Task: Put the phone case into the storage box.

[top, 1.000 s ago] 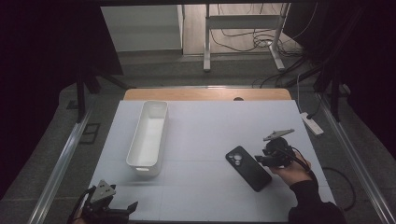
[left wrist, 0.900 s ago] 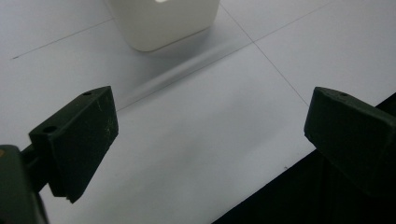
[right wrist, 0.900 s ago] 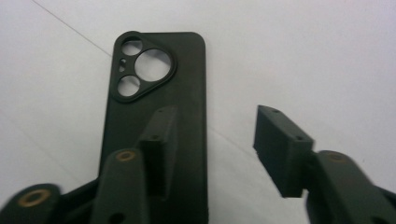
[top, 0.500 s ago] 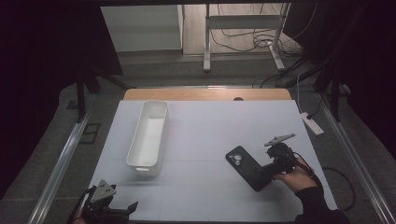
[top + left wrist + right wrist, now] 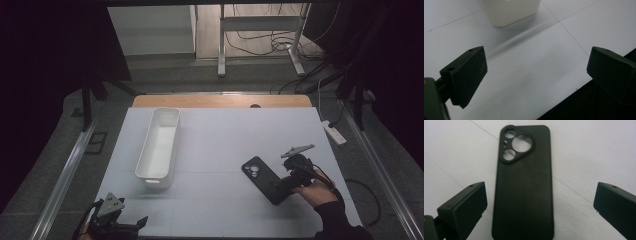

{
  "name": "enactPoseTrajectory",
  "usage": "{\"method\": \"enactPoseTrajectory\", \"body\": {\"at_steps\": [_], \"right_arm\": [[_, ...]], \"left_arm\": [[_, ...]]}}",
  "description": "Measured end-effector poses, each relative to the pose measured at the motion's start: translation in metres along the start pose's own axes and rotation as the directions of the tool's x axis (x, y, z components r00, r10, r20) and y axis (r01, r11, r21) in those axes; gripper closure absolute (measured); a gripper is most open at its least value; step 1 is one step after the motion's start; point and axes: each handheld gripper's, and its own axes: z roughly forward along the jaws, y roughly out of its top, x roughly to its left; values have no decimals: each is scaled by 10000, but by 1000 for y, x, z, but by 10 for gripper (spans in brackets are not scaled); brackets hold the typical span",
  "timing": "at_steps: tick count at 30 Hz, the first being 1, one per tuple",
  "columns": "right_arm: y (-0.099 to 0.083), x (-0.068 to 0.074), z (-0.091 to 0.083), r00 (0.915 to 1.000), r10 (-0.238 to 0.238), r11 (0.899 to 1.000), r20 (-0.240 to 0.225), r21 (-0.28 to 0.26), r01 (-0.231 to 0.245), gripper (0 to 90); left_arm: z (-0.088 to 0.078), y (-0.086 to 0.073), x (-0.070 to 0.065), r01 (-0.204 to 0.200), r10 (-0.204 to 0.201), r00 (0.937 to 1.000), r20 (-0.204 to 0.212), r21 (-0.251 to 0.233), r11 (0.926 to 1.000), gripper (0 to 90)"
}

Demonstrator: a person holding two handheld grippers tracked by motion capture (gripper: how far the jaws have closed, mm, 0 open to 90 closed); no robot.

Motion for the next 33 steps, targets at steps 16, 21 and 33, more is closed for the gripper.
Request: {"method": "enactPoseTrajectory", "body": {"at_steps": [16, 21, 33], "right_arm": [[8, 23, 8, 9992, -267, 9994, -301, -206, 261, 0], [7, 24, 10, 9993, -319, 9994, -208, -143, 316, 0], [-5, 20, 23, 9998, -195, 9998, -62, -14, 195, 0]], "left_arm": [[0, 0, -1, 17, -17, 10000, -33, -12, 10000, 38], [0, 0, -1, 13, -13, 10000, -32, -12, 10000, 38], [0, 0, -1, 15, -15, 10000, -22, -30, 10000, 37]]}}
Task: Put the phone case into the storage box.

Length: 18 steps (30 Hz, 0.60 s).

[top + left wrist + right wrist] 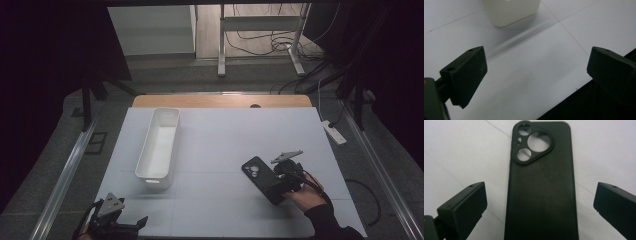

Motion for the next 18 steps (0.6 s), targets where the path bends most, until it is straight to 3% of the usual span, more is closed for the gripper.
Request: {"method": "enactPoseTrajectory", "body": {"at_steps": [18], "right_arm": [[-14, -1, 25, 9995, -232, 9976, 229, 665, 216, 0]], "left_arm": [[0, 0, 0, -40, 40, 10000, -1, 15, 10000, 36]]}}
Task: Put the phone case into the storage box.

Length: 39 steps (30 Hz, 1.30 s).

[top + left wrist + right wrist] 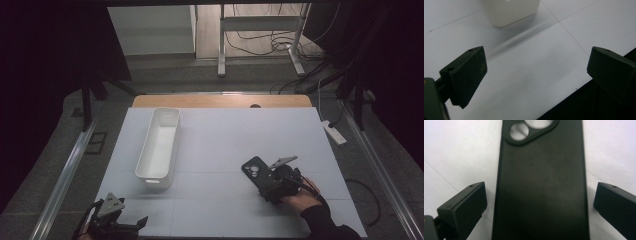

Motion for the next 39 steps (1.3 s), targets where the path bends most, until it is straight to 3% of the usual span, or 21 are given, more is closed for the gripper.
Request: {"method": "enactPoseTrajectory", "body": {"at_steps": [2, 12, 16, 20, 32, 39], "right_arm": [[-1, 3, 1, 9995, -193, 9998, 231, 23, 193, 0], [2, 2, 1, 9997, -136, 9995, 186, 284, 131, 2], [3, 3, -3, 9997, -186, 9993, 147, 339, 181, 119], [6, 2, -4, 9998, -161, 9983, 120, 569, 154, 137], [6, 1, -5, 9996, -269, 9983, 33, 510, 267, 152], [7, 2, -9, 9987, -499, 9985, -57, 204, 500, 153]], "left_arm": [[0, 0, 0, 40, -40, 10000, 15, -32, 10000, 36], [-1, 0, 1, 100, -100, 9999, 64, -49, 9999, 34], [-1, 0, 1, 89, -88, 9999, 82, -59, 9999, 32], [-1, 0, 1, 53, -52, 9999, 117, -55, 10000, 29], [0, 1, 1, -141, 142, 9991, 407, -25, 9999, 15], [1, 2, 1, -115, 114, 9982, 594, 23, 9999, 12]]}}
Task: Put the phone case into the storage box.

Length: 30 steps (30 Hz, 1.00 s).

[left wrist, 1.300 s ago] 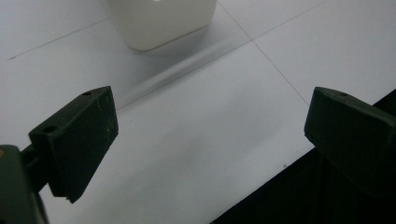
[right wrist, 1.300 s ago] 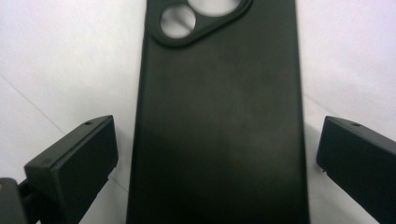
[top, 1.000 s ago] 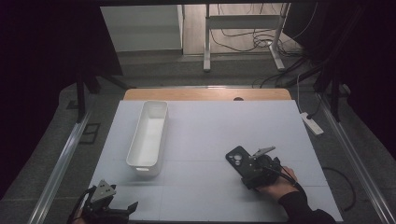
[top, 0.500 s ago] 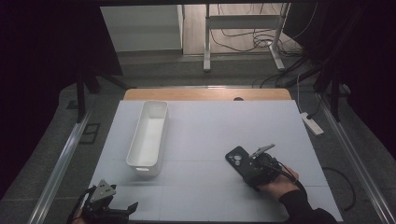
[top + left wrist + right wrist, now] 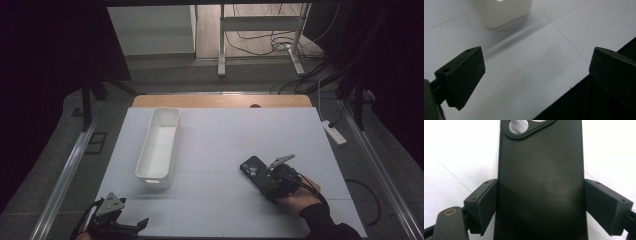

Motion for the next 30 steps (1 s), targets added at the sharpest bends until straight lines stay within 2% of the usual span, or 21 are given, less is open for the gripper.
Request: {"method": "enactPoseTrajectory", "body": {"at_steps": [4, 6, 12, 17, 21, 24, 26, 30], "right_arm": [[0, -2, -5, 10000, 11, 9997, -62, -228, -13, 153], [-1, -3, -9, 9998, -59, 9991, -214, -431, 50, 152], [-2, -3, -18, 9986, -264, 9965, -450, -805, 227, 152], [-3, -1, -25, 9969, -477, 9926, -625, -1149, 403, 152], [-3, 1, -31, 9950, -604, 9888, -797, -1413, 487, 152], [-4, 1, -34, 9943, -613, 9872, -872, -1525, 475, 152], [-4, 2, -36, 9931, -652, 9854, -975, -1632, 486, 152], [-5, 3, -39, 9918, -715, 9837, -1060, -1718, 525, 152]], "left_arm": [[1, 1, -1, -111, 112, 9999, -21, 74, 9999, 3], [0, 3, -2, -124, 126, 9998, 124, -215, 9997, 0], [-1, 10, -6, -348, 364, 9988, 329, -485, 9982, 0], [-1, 18, -10, -393, 444, 9966, 696, -727, 9966, 0], [-1, 23, -11, -476, 550, 9950, 831, -882, 9950, 0], [-1, 28, -13, -669, 764, 9922, 983, -966, 9931, 0], [-1, 32, -15, -894, 990, 9905, 955, -1002, 9909, 0], [1, 38, -16, -1100, 1208, 9874, 1026, -1046, 9884, 0]]}}
